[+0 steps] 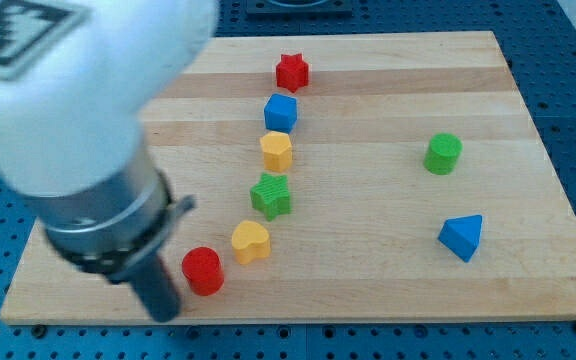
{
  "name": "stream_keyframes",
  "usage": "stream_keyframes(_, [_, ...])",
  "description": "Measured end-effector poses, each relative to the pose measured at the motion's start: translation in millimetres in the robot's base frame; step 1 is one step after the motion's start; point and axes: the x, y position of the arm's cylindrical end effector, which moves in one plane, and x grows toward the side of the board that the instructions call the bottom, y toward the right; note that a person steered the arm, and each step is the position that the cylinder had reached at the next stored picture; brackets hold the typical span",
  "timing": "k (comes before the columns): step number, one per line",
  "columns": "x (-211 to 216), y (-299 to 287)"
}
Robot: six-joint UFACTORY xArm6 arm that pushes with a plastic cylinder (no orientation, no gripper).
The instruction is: Slide the red circle closer to the yellow heart
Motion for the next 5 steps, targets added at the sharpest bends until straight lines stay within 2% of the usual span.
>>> stream_keyframes(1, [-3,-44])
stream_keyframes(2, [-13,-2])
stream_keyframes(5, [-18,74])
